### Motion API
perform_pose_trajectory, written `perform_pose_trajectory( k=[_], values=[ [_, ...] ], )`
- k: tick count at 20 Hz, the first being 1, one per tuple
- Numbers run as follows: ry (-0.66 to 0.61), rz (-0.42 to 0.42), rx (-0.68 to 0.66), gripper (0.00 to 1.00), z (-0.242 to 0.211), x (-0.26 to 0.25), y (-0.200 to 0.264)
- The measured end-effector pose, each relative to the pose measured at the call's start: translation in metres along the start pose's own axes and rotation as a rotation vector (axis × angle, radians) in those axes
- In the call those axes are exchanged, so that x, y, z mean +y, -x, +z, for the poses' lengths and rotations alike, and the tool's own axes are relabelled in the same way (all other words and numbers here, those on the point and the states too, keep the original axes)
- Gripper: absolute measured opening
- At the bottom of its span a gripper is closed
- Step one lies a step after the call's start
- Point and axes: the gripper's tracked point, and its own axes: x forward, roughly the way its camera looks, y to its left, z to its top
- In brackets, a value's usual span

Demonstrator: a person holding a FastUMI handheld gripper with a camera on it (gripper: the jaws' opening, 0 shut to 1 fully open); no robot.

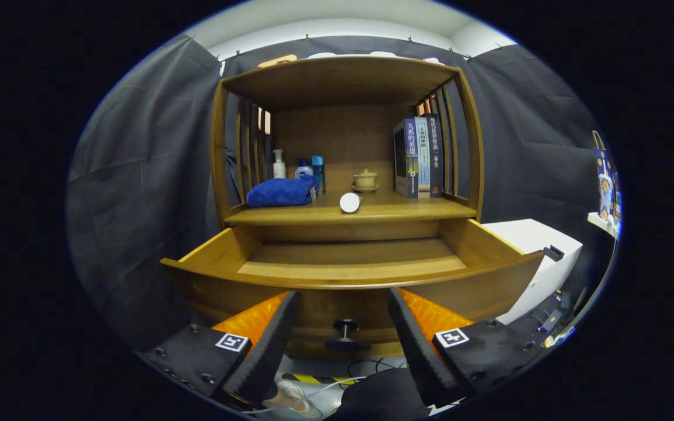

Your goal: Pull open the drawer, take out the items inside it, and place them on the countertop above the cabinet.

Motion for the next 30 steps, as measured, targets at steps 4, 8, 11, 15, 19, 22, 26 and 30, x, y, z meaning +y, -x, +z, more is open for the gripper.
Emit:
perform_pose_trajectory(
  k=[4,8,11,15,19,22,26,30],
  values=[
    [0.019,-0.02,0.029,1.0,-0.013,-0.002,-0.012],
    [0.008,-0.048,0.06,1.0,-0.02,-0.005,-0.02],
    [-0.014,-0.069,0.059,0.98,-0.022,-0.007,-0.02],
    [0.034,-0.09,0.057,0.98,-0.021,-0.008,-0.023],
    [0.031,-0.081,0.063,0.98,-0.017,-0.011,-0.034],
    [0.036,-0.077,0.06,0.99,-0.013,-0.013,-0.045],
    [0.047,-0.076,0.035,0.98,0.0,-0.014,-0.071],
    [0.037,-0.075,0.04,0.98,0.004,-0.015,-0.094]
  ],
)
